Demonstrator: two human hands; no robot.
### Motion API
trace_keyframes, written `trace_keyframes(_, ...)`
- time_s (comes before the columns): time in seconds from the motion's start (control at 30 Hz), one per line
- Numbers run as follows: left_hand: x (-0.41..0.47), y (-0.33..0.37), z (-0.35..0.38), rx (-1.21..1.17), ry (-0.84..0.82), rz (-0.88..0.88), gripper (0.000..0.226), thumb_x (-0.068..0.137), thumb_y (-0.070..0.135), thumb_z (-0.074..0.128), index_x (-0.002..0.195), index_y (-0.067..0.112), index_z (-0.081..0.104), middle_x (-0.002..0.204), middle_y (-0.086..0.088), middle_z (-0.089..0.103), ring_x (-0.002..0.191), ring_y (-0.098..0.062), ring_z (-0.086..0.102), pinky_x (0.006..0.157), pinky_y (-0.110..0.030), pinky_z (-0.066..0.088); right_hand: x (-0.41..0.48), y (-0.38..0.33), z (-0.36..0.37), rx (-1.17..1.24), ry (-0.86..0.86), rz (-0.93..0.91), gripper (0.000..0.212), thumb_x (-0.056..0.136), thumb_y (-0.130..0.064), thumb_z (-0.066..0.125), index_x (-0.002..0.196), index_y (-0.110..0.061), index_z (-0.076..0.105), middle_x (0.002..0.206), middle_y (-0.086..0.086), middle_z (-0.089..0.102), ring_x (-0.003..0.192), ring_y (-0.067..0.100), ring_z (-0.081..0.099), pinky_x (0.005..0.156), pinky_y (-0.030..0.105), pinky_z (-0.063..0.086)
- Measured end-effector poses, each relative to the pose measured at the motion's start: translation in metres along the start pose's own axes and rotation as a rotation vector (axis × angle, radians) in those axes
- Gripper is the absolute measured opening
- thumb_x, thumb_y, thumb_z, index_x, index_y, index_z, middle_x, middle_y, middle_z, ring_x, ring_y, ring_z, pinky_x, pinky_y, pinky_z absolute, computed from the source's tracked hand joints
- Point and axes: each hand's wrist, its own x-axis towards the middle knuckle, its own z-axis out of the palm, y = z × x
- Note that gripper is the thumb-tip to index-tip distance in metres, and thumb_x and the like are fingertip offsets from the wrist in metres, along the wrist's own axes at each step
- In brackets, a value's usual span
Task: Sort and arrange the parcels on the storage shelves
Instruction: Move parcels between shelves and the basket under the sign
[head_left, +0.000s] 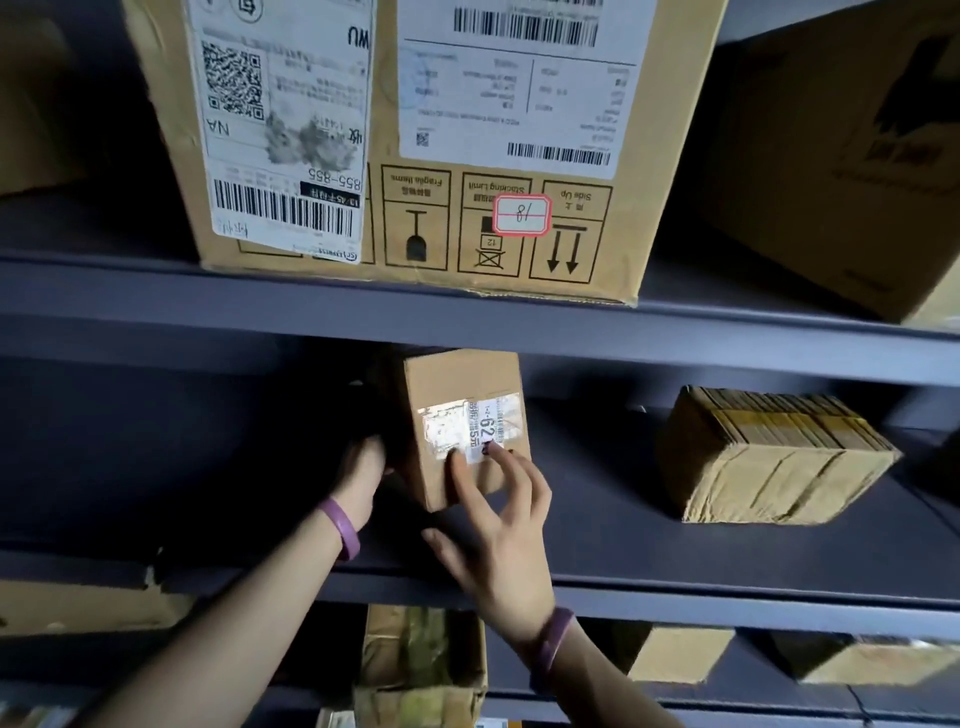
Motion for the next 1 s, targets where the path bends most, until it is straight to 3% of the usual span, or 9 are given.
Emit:
trace_keyframes(0.17, -0.008, 0.004, -0.001, -0.064, 0.013, 0.001, 0.036, 0.101, 0.020, 0.036, 0.129, 0.009, 0.056, 0.129, -0.012, 0.059, 0.107, -0.026, 0.058, 0.088, -0.038, 0.046, -0.008, -0.003, -0.001, 0.019, 0.004, 0.024, 0.068, 0.086, -0.054, 0.061, 0.144, -0.026, 0.042, 0.148, 0.011, 0.027, 0.135, 0.029, 0.025, 0.115, 0.034, 0.023)
trace_keyframes(0.3, -0.033, 0.018, -0.008, -0.210, -0.015, 0.262, 0.017, 0.084, 0.014, 0.056, 0.078, 0.028, 0.064, 0.104, -0.003, 0.064, 0.092, -0.018, 0.057, 0.086, -0.035, 0.041, -0.006, 0.007, -0.009, 0.528, 0.031, 0.298, 0.062, 0.086, -0.054, 0.061, 0.138, -0.034, 0.035, 0.150, -0.003, 0.026, 0.144, 0.011, 0.024, 0.118, 0.024, 0.022)
trace_keyframes(0.4, -0.050, 0.026, -0.014, -0.302, -0.084, 0.302, 0.008, 0.077, 0.030, 0.057, 0.072, 0.030, 0.063, 0.092, 0.005, 0.066, 0.085, -0.012, 0.059, 0.074, -0.030, 0.041, 0.003, 0.017, -0.014, 0.868, 0.109, 0.486, 0.050, 0.090, -0.038, 0.059, 0.133, -0.022, 0.039, 0.140, -0.004, 0.045, 0.132, 0.010, 0.047, 0.108, 0.026, 0.042)
trace_keyframes(0.5, -0.061, 0.031, -0.017, -0.338, -0.180, 0.279, 0.008, 0.070, 0.035, 0.065, 0.069, 0.027, 0.066, 0.075, 0.009, 0.066, 0.072, -0.008, 0.060, 0.068, -0.027, 0.042, 0.011, 0.031, -0.013, 0.892, 0.130, 0.597, 0.026, 0.097, -0.029, 0.049, 0.122, -0.022, 0.045, 0.124, -0.007, 0.056, 0.117, 0.008, 0.057, 0.102, 0.029, 0.047)
trace_keyframes(0.6, -0.070, 0.025, -0.024, -0.247, -0.227, 0.344, 0.024, 0.066, 0.042, 0.070, 0.075, 0.021, 0.067, 0.076, 0.006, 0.061, 0.075, -0.014, 0.054, 0.073, -0.032, 0.038, 0.015, 0.040, -0.009, 1.006, 0.110, 0.740, 0.015, 0.102, -0.024, 0.043, 0.115, -0.025, 0.052, 0.111, -0.007, 0.062, 0.101, 0.003, 0.062, 0.093, 0.029, 0.052)
trace_keyframes(0.7, -0.076, 0.024, -0.023, -0.069, -0.252, 0.405, 0.023, 0.075, 0.042, 0.069, 0.073, 0.019, 0.064, 0.074, 0.006, 0.058, 0.076, -0.014, 0.053, 0.066, -0.024, 0.041, 0.022, 0.045, -0.008, 1.031, 0.132, 0.818, 0.018, 0.104, -0.020, 0.041, 0.108, -0.024, 0.058, 0.103, -0.002, 0.064, 0.092, 0.010, 0.062, 0.080, 0.027, 0.056)
trace_keyframes(0.77, -0.081, 0.027, -0.020, 0.005, -0.236, 0.397, 0.023, 0.082, 0.034, 0.069, 0.067, 0.017, 0.064, 0.071, 0.004, 0.056, 0.074, -0.011, 0.054, 0.057, -0.016, 0.041, 0.026, 0.047, -0.008, 1.037, 0.149, 0.841, 0.021, 0.105, -0.018, 0.038, 0.107, -0.023, 0.059, 0.103, 0.002, 0.062, 0.093, 0.014, 0.060, 0.081, 0.031, 0.055)
trace_keyframes(0.87, -0.092, 0.026, -0.025, -0.044, -0.286, 0.533, 0.027, 0.078, 0.039, 0.069, 0.063, 0.018, 0.065, 0.073, 0.004, 0.053, 0.068, -0.003, 0.053, 0.061, -0.011, 0.040, 0.026, 0.048, -0.005, 1.039, 0.172, 0.848, 0.021, 0.104, -0.016, 0.039, 0.103, -0.022, 0.058, 0.102, 0.005, 0.060, 0.093, 0.016, 0.058, 0.080, 0.032, 0.055)
trace_keyframes(1.0, -0.083, 0.026, -0.029, -0.119, -0.195, 0.433, 0.033, 0.083, 0.040, 0.064, 0.080, 0.008, 0.061, 0.087, 0.000, 0.060, 0.083, -0.012, 0.058, 0.085, -0.040, 0.047, 0.018, 0.049, -0.004, 1.070, 0.192, 0.765, 0.016, 0.098, 0.000, 0.048, 0.097, -0.015, 0.054, 0.108, 0.004, 0.063, 0.100, 0.019, 0.061, 0.080, 0.030, 0.057)
